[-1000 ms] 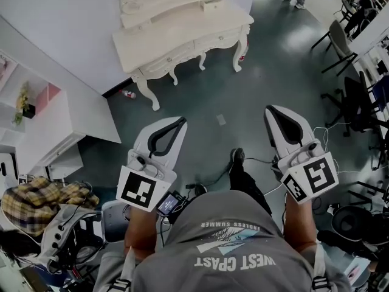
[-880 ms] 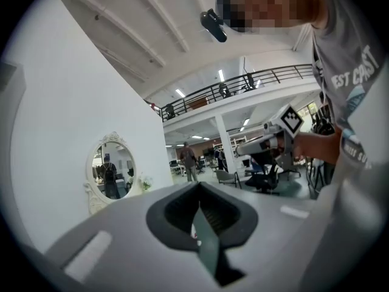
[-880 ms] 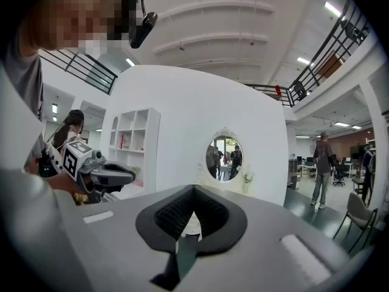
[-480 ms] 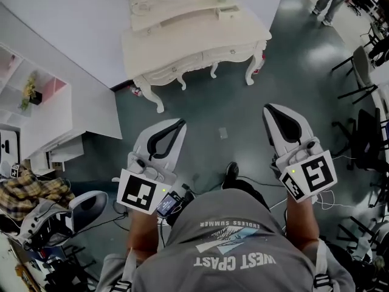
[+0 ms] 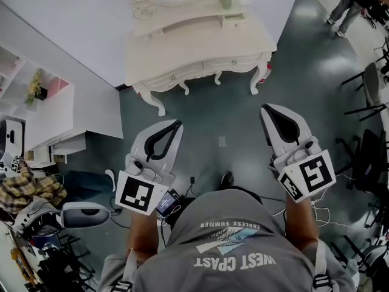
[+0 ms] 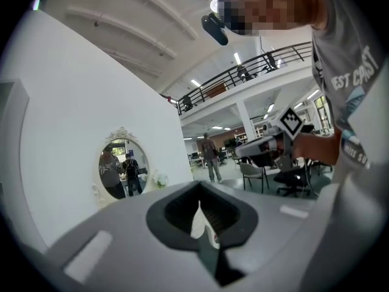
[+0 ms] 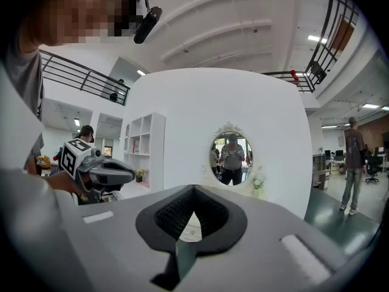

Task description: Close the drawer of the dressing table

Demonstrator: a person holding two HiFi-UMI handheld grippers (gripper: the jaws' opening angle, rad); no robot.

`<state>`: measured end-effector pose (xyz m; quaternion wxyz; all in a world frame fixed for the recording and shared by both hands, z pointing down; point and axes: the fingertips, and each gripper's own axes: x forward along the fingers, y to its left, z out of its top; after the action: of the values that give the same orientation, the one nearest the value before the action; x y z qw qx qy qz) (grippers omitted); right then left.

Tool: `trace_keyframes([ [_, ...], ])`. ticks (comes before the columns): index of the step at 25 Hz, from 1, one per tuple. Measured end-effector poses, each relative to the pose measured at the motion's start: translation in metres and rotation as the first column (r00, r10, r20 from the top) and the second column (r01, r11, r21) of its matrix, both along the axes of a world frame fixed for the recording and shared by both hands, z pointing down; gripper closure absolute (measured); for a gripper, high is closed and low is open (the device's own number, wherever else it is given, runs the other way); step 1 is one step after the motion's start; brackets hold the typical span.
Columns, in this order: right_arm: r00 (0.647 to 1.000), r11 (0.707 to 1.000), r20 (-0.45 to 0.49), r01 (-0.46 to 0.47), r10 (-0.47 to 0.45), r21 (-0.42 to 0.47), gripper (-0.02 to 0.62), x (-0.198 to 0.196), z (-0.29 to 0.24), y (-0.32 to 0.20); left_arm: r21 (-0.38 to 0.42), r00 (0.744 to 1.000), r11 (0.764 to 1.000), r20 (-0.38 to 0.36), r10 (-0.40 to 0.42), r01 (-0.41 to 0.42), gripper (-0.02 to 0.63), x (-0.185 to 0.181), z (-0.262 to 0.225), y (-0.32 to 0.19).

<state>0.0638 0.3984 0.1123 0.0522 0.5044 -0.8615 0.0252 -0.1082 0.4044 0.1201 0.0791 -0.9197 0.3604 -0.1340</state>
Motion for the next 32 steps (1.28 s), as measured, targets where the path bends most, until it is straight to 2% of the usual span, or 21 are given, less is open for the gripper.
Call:
trace_keyframes([
  [6, 1.000, 1.000, 0.002, -0.018, 0.018, -0.008, 0.595, 0.051, 0.011, -0.017, 0.004, 1.000, 1.000, 0.010, 0.012, -0.012, 0.603, 0.050, 0.005, -0.016],
  [13, 0.997, 0.996, -0.006, -0.083, 0.083, -0.037, 0.595, 0.088, 0.022, -0.025, -0.011, 0.997, 0.997, 0.008, 0.075, -0.075, 0.603, 0.087, 0.010, -0.039],
  [16, 0.990, 0.990, -0.012, -0.139, 0.139, -0.036, 0.595, 0.102, 0.028, -0.021, -0.003, 0.992, 0.992, 0.002, 0.130, -0.130, 0.603, 0.103, 0.014, -0.047],
  [19, 0.977, 0.976, -0.022, -0.214, 0.213, -0.042, 0.595, 0.119, 0.031, -0.031, 0.002, 0.979, 0.979, -0.008, 0.203, -0.203, 0.603, 0.119, 0.016, -0.073],
  [24, 0.950, 0.949, -0.029, -0.312, 0.311, -0.044, 0.595, 0.142, 0.031, -0.062, 0.000, 0.960, 0.960, -0.005, 0.279, -0.279, 0.603, 0.136, 0.017, -0.126],
  [28, 0.920, 0.919, -0.029, -0.392, 0.391, -0.052, 0.595, 0.148, 0.029, -0.081, 0.003, 0.934, 0.934, -0.012, 0.358, -0.358, 0.603, 0.150, 0.013, -0.168],
  [32, 0.899, 0.896, -0.037, -0.439, 0.437, -0.061, 0.595, 0.151, 0.025, -0.105, 0.003, 0.919, 0.919, -0.012, 0.395, -0.395, 0.603, 0.156, 0.009, -0.206],
])
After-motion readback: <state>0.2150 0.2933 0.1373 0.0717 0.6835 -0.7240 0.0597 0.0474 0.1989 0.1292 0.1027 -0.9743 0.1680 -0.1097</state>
